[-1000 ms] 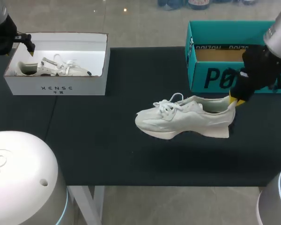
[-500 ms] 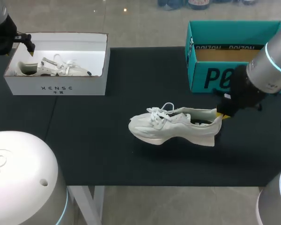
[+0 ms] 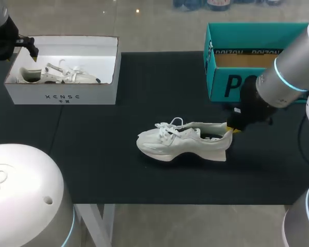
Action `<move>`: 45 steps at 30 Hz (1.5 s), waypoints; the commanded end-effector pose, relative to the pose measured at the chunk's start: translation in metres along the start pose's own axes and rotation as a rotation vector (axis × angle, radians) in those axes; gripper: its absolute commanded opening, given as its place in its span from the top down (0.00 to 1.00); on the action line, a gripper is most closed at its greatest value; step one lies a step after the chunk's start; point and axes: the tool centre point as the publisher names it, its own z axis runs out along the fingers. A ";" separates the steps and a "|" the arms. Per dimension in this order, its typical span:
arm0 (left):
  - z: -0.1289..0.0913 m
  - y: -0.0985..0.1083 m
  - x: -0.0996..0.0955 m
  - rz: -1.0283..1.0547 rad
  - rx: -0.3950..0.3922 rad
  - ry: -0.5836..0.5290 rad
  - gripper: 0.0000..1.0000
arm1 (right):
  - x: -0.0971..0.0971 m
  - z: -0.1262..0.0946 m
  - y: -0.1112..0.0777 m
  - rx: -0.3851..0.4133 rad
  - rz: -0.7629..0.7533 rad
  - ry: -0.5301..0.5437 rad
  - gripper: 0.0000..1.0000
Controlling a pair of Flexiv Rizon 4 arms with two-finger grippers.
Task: Take the shoe out of the shoebox, open the shoe tongue, remove and reinsert the insole, then place the shoe into the shoebox
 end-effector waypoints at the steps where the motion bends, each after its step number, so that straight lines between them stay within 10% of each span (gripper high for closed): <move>1: 0.000 -0.001 0.000 0.001 -0.002 0.002 0.00 | 0.006 0.015 0.005 0.003 -0.008 -0.003 1.00; 19: 0.000 -0.001 0.000 0.001 -0.002 0.002 0.00 | 0.001 0.047 -0.005 0.061 0.000 0.001 1.00; 20: 0.000 -0.001 0.000 0.001 -0.002 0.002 0.00 | 0.001 0.046 -0.005 0.063 0.005 0.002 0.91; 21: 0.000 -0.001 0.000 0.001 -0.002 0.002 0.00 | 0.000 0.045 -0.004 0.068 0.014 0.009 0.27; 22: 0.000 -0.001 0.000 0.001 -0.002 0.002 0.00 | 0.000 0.042 -0.004 0.066 0.016 0.015 0.00; 29: 0.000 -0.001 0.000 0.001 -0.002 0.002 0.00 | 0.003 0.016 -0.005 0.131 -0.050 0.024 0.00; 37: 0.000 -0.001 0.000 0.001 -0.002 0.002 0.00 | 0.002 -0.032 -0.018 0.220 -0.620 -0.101 0.00; 45: 0.000 -0.001 0.000 0.001 -0.002 0.002 0.00 | -0.002 -0.037 -0.019 0.172 -0.605 -0.177 0.00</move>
